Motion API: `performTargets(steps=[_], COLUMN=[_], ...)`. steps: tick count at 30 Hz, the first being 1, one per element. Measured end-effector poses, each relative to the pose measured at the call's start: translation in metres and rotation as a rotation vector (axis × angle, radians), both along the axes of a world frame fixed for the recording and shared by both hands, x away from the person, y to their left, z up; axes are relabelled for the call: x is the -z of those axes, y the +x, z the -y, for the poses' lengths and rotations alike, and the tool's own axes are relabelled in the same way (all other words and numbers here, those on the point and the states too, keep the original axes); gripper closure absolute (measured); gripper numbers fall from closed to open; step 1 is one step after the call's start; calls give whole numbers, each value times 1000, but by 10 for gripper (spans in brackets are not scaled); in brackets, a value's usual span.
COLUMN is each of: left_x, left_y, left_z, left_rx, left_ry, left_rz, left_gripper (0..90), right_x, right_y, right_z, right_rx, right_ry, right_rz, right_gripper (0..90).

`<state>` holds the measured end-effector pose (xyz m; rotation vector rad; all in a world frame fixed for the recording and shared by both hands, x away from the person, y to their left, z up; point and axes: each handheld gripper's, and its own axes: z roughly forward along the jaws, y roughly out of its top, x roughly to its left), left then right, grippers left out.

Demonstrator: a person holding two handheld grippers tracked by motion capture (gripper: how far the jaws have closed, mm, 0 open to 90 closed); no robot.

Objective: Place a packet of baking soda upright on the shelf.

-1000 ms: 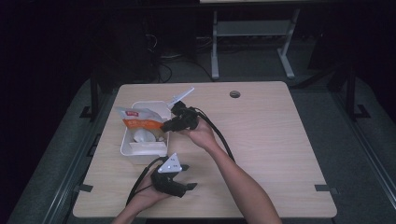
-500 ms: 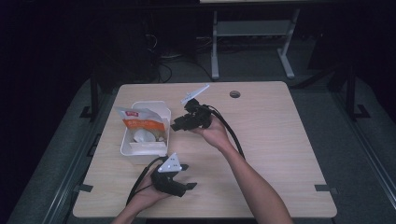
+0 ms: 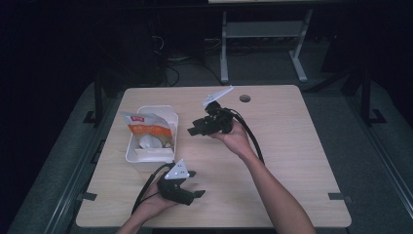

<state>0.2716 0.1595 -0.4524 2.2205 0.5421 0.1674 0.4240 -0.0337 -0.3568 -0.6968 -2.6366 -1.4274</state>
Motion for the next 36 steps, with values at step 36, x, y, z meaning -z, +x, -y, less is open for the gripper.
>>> performTargets(steps=[36], left_x=[2], left_y=[4], left_z=[2], left_rx=[-29], left_ry=[-20], left_rz=[-25], left_gripper=[261], right_x=[0], right_y=[-19], right_z=[90], right_rx=[132], right_ry=[-36], right_rz=[-15], right_gripper=[396])
